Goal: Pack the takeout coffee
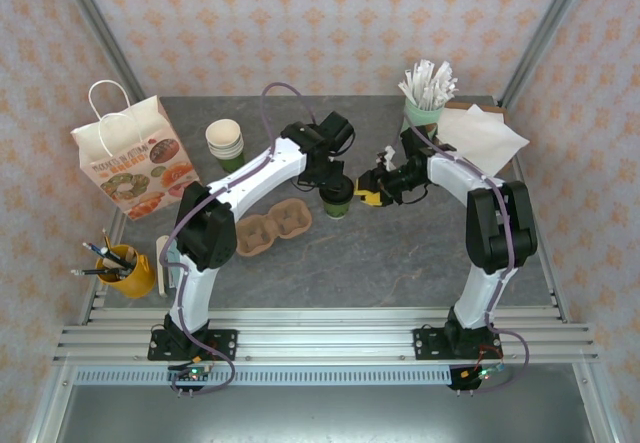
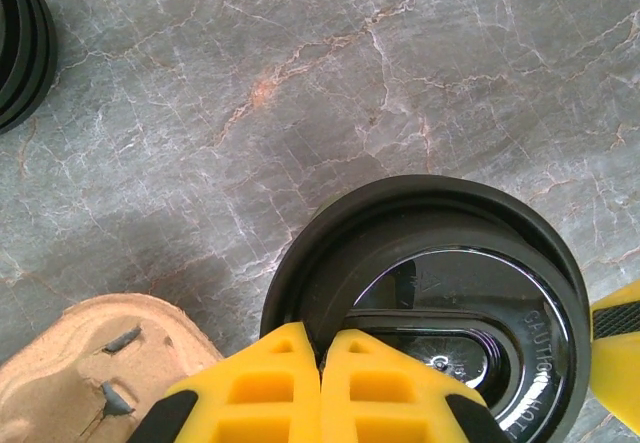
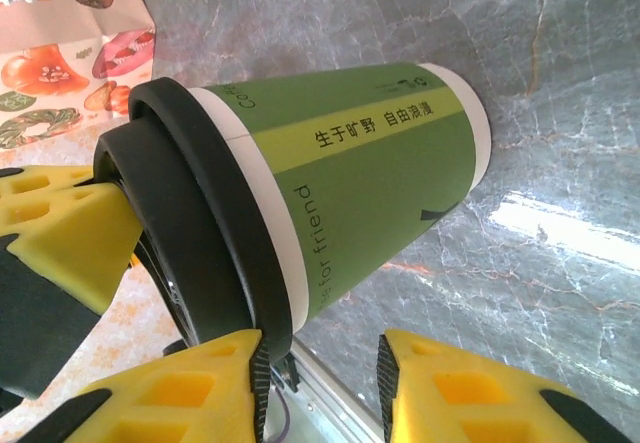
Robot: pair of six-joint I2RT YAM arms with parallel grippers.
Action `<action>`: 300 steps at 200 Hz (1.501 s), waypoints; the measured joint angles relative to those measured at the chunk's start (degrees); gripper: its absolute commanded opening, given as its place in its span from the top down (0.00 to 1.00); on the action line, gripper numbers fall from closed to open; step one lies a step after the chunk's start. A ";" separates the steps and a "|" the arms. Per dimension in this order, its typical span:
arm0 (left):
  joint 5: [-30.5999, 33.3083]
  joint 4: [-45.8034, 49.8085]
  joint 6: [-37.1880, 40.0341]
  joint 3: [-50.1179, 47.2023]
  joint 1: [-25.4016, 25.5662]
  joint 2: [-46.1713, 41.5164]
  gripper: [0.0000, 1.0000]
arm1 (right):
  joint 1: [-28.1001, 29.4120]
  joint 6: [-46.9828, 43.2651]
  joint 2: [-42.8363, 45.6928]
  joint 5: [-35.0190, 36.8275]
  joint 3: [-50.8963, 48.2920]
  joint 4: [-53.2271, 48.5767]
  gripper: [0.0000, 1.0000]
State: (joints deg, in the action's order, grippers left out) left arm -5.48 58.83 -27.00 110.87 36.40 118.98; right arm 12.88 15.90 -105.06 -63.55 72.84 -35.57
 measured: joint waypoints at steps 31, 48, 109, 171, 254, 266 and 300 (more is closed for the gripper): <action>0.02 0.11 0.02 0.00 0.09 0.02 1.00 | 0.13 -0.33 -0.33 -1.42 0.02 0.04 0.64; 0.02 0.11 0.00 0.00 0.09 0.02 1.00 | 0.52 -0.33 -0.33 -1.86 0.02 0.02 0.64; 0.22 0.13 0.04 -0.04 0.09 0.04 1.00 | 1.16 -1.86 -2.40 -2.38 1.31 -2.38 0.71; 0.02 -5.09 1.40 -5.92 0.09 -2.89 1.00 | 1.05 -1.95 -2.34 -2.38 1.07 -2.95 0.66; 2.12 2.89 1.29 5.33 -0.02 3.17 1.00 | -1.18 7.76 -1.14 8.57 8.26 1.73 0.17; 2.08 3.10 1.22 5.33 -0.02 3.17 1.00 | -1.31 8.59 -1.01 8.52 8.26 2.95 0.16; 1.60 3.32 0.42 5.46 -0.02 3.23 1.00 | -0.66 8.52 -1.05 6.40 8.15 3.45 0.12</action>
State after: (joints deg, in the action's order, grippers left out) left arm -3.88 62.15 -26.59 116.33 36.38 122.21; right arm 12.23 24.43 -106.10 -57.14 80.99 -32.12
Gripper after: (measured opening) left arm 0.049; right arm 0.846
